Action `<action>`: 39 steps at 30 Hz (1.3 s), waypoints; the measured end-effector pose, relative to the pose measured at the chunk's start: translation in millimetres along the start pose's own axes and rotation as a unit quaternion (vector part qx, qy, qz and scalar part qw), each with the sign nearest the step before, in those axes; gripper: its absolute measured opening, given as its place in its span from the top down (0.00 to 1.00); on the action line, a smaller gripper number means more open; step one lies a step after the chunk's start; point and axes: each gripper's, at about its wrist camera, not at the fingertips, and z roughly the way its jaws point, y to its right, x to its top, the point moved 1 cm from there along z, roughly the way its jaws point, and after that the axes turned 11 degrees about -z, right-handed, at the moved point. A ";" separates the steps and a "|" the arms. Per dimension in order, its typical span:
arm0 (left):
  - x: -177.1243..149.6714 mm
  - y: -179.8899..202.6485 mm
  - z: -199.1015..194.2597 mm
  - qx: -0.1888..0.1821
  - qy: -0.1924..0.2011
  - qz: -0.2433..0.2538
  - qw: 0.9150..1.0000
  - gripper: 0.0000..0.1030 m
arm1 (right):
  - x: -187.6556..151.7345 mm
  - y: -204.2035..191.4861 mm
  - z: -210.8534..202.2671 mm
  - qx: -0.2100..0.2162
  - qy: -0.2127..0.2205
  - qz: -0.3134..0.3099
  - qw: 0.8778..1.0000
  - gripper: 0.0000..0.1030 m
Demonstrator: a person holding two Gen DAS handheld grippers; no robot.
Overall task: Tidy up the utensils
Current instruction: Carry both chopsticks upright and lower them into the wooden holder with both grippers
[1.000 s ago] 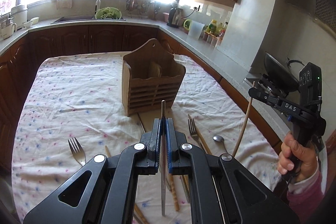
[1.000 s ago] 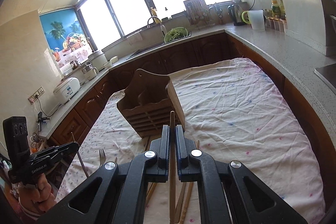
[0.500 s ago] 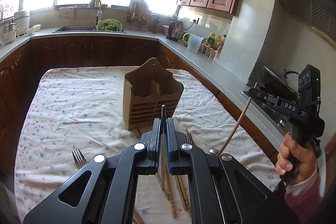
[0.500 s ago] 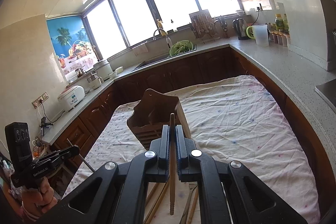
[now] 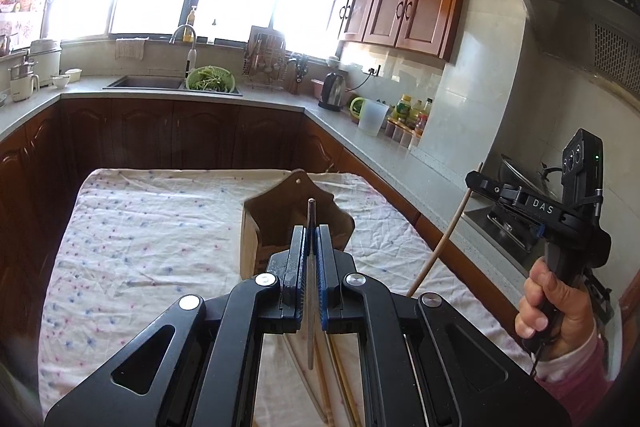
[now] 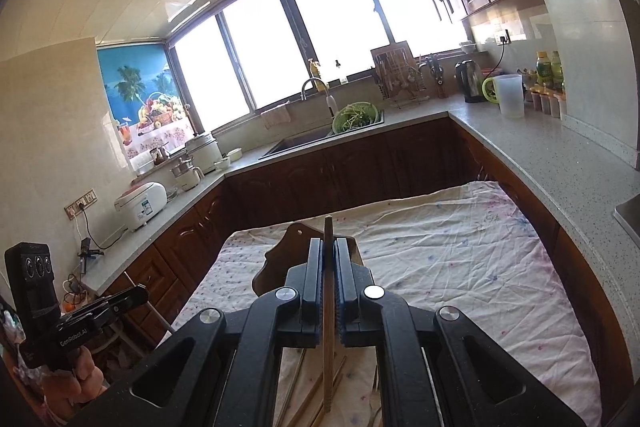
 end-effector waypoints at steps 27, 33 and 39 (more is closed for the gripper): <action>69.6 -42.1 122.7 0.033 0.075 -0.032 0.996 0.96 | 37.9 29.9 141.7 -0.015 0.022 0.024 0.999 0.95; 49.2 -56.6 147.1 0.046 0.057 -0.055 0.996 0.96 | 11.3 37.9 162.4 -0.009 0.003 0.053 0.999 0.95; 40.4 -60.3 157.1 0.054 0.044 -0.055 0.996 0.96 | 2.8 42.2 166.5 -0.011 -0.005 0.065 0.998 0.95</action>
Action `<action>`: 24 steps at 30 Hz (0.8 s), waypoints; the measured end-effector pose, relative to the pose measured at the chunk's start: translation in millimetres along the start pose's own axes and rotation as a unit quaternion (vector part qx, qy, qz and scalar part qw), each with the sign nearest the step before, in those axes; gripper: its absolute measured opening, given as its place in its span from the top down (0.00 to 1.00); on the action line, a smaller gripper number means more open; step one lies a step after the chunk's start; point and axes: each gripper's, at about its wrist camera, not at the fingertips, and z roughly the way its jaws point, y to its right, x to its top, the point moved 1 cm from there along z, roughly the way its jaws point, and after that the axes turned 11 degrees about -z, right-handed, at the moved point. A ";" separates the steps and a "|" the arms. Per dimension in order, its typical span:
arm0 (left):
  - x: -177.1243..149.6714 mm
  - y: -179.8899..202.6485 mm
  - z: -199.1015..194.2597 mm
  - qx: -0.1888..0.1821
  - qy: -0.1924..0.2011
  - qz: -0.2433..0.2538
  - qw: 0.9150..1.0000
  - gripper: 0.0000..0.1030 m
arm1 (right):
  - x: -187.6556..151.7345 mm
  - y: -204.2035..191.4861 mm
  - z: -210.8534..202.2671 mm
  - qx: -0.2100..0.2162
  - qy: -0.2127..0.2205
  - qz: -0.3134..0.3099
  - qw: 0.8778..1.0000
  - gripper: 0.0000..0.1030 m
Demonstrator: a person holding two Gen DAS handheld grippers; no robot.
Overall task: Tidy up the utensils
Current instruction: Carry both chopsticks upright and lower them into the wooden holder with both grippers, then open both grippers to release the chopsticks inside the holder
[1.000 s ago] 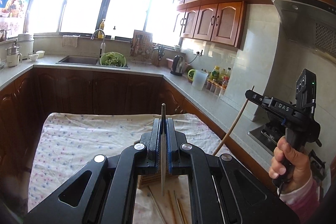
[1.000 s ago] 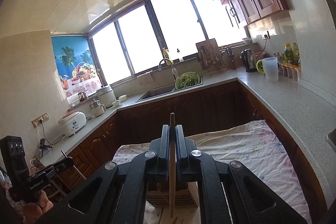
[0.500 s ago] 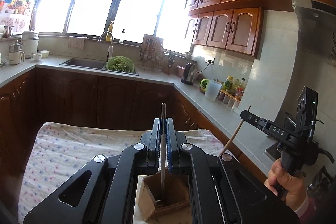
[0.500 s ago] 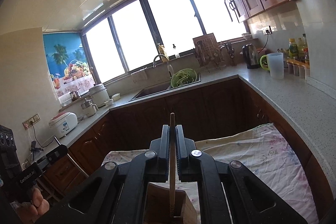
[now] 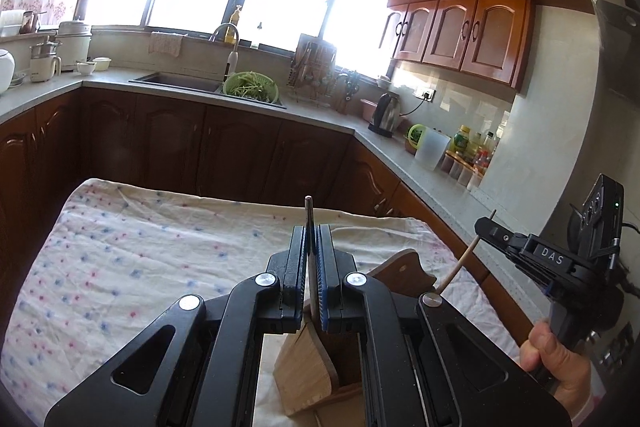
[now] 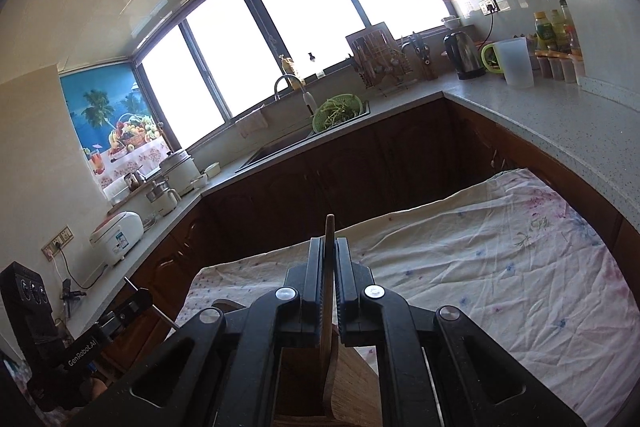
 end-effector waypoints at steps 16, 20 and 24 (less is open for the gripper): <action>2.4 2.0 4.2 0.019 -0.016 0.011 1.000 0.95 | 1.8 -1.3 4.2 0.000 -0.011 -0.008 1.000 0.93; 2.7 0.1 3.0 0.019 -0.018 0.008 1.000 0.77 | 0.8 -0.7 4.3 0.001 -0.012 -0.006 1.000 0.85; 3.1 3.1 -4.2 0.028 -0.006 0.016 0.999 0.58 | 0.4 3.6 -0.3 0.000 -0.006 0.000 1.000 0.71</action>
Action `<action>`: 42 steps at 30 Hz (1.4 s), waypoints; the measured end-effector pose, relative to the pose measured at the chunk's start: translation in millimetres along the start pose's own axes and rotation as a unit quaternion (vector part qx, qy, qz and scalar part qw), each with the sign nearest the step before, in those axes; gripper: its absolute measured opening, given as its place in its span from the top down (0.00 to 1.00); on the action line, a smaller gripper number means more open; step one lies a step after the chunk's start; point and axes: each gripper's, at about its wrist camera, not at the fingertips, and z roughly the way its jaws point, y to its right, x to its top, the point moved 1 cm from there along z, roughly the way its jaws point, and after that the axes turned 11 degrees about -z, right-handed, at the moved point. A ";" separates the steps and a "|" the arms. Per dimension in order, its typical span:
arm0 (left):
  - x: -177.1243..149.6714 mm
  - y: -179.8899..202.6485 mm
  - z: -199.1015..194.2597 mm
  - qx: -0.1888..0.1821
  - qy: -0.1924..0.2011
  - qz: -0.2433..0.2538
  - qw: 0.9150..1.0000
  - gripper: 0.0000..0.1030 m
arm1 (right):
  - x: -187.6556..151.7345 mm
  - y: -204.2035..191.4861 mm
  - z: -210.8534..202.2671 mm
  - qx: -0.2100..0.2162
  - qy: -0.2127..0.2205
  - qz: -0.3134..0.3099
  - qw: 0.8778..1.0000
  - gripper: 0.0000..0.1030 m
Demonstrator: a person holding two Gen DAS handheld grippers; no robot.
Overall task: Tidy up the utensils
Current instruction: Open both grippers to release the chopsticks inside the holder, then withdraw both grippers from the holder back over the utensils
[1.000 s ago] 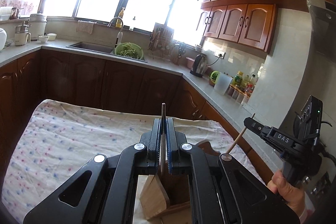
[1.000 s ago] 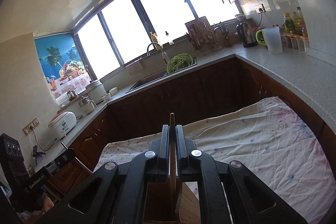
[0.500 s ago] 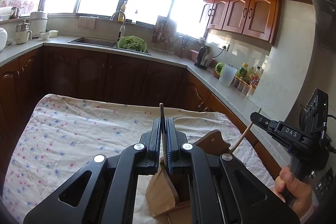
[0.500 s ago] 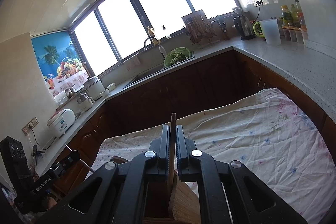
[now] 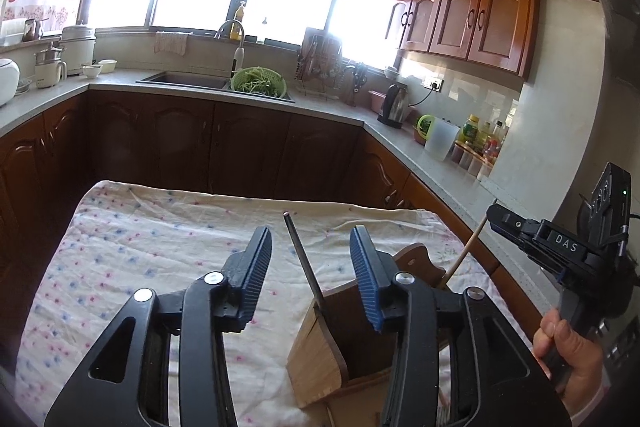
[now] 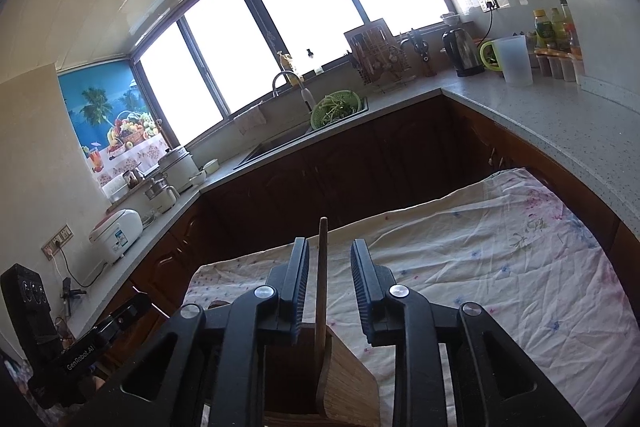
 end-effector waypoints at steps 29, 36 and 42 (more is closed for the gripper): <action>-68.7 -29.5 -100.3 0.066 -0.052 -0.018 0.996 0.11 | -69.3 -34.4 -125.3 -0.005 -0.005 -0.055 0.998 0.03; -95.5 -36.9 -120.9 0.065 -0.069 -0.031 0.995 0.11 | -100.1 -46.1 -149.7 -0.014 -0.030 -0.077 0.996 0.03; -119.4 -40.1 -132.0 0.063 -0.087 -0.033 0.994 0.11 | -127.2 -41.6 -166.2 -0.019 -0.050 -0.068 0.996 0.03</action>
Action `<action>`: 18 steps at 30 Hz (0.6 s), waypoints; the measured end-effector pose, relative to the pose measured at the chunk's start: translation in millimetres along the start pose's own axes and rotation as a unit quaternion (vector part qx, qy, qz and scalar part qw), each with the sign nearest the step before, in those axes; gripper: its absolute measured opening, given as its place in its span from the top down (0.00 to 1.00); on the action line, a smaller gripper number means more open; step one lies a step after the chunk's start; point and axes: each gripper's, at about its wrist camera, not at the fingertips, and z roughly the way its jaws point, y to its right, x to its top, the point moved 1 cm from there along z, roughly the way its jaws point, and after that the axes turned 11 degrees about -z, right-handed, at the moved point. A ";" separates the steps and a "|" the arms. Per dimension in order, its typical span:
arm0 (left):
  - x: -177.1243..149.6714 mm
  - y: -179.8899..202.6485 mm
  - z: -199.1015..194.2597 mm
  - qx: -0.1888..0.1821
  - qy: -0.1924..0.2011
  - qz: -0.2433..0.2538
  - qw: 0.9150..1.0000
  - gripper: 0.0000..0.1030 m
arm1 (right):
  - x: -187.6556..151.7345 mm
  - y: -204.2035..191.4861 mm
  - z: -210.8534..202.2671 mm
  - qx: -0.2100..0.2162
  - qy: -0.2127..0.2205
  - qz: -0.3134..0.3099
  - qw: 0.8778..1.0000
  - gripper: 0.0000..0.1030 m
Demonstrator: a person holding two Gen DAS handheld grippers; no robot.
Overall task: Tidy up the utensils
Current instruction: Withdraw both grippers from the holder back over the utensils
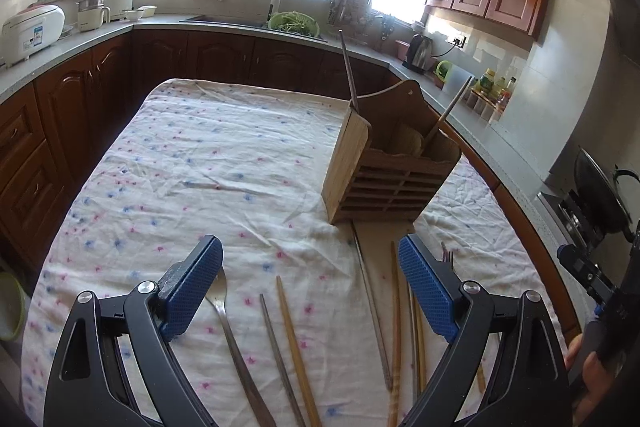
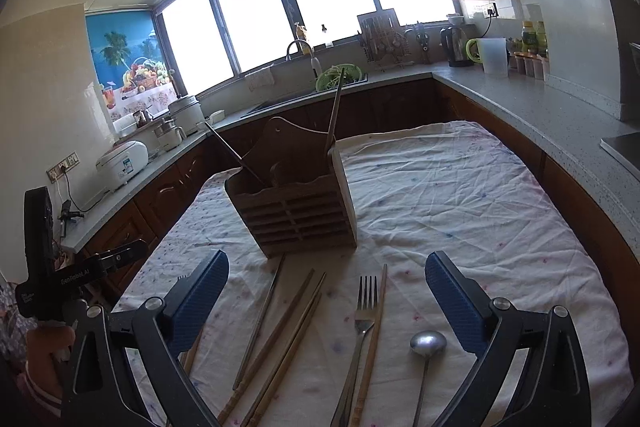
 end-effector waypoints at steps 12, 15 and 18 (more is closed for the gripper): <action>-42.6 -16.8 7.1 0.017 -0.045 -0.004 0.999 0.11 | -44.1 7.9 -8.2 -0.008 -0.037 0.021 0.999 0.03; -48.5 -17.2 11.0 0.019 -0.054 0.000 0.998 0.11 | -51.2 9.4 -6.6 -0.012 -0.044 0.023 0.999 0.03; -50.6 -16.3 13.6 0.018 -0.059 0.002 0.998 0.11 | -53.5 11.6 -4.5 -0.015 -0.048 0.027 0.998 0.03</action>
